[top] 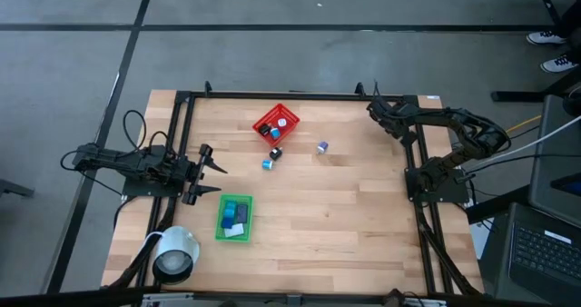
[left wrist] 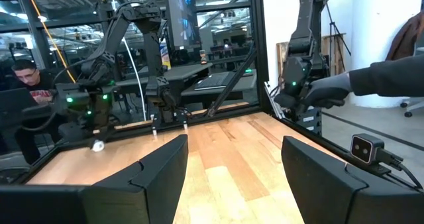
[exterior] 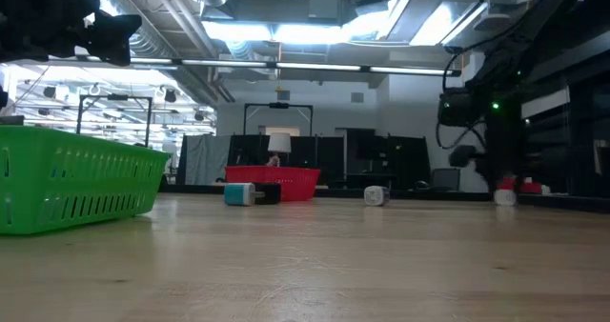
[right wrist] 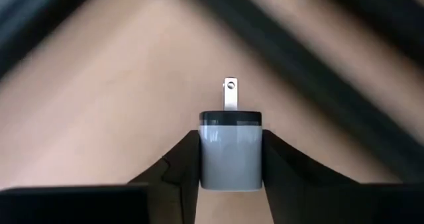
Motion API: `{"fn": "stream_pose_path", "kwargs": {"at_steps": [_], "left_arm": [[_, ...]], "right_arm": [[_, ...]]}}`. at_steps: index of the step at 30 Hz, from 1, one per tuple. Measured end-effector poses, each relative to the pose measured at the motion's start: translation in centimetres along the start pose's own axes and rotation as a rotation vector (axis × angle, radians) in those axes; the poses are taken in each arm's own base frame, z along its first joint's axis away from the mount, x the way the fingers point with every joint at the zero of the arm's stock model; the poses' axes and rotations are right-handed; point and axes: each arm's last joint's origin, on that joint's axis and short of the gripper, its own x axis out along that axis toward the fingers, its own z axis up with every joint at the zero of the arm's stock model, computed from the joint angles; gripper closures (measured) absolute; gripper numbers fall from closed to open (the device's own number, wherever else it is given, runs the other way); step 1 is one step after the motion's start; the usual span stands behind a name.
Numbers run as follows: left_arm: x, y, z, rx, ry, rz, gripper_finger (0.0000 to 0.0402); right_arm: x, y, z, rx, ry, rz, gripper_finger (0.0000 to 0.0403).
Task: Pick & Place Office items
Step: Put the white charger adapter into the red bin
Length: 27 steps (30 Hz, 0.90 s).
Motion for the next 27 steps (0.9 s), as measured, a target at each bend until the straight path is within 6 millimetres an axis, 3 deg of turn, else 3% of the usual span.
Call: {"fn": "stream_pose_path", "kwargs": {"at_steps": [7,14,21,27], "left_arm": [[0.0,0.0,0.0,-0.001,0.0,0.0,0.0162],[0.0,0.0,0.0,0.0,0.0,0.0,0.0162],[0.0,0.0,0.0,0.0,0.0,0.0,0.0162],[0.0,0.0,0.0,0.0,0.001,0.0,0.0162]], "right_arm": [[-1.3,3.7,-1.4,-0.012,0.098,0.4,0.0276],[-5.2,6.2,-4.9,-0.066,0.104,0.784,0.0276],[-9.8,7.4,-8.6,-0.168,0.067,0.957,0.0276],[-13.1,11.3,-11.7,-0.334,0.019,1.053,0.0276]]}}
